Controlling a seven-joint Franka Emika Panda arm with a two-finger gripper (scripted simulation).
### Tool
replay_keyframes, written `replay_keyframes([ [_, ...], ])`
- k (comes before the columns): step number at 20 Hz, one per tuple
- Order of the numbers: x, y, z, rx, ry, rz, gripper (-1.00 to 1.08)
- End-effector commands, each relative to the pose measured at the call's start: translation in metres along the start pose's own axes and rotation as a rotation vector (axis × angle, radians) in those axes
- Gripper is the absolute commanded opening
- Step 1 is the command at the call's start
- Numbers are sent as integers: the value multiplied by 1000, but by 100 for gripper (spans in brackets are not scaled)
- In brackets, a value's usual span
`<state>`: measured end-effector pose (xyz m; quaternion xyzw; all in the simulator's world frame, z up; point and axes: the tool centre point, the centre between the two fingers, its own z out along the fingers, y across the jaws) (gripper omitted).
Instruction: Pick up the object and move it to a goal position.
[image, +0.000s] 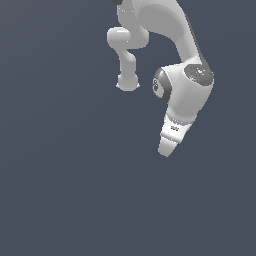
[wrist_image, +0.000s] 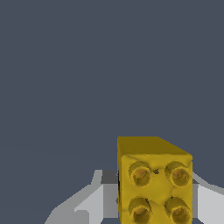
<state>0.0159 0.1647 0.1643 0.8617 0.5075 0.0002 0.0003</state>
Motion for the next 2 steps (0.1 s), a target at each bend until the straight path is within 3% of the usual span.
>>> replay_keyframes([
  [1, 0, 1, 1, 1, 0, 1, -100],
  [2, -1, 1, 1, 1, 0, 1, -100],
])
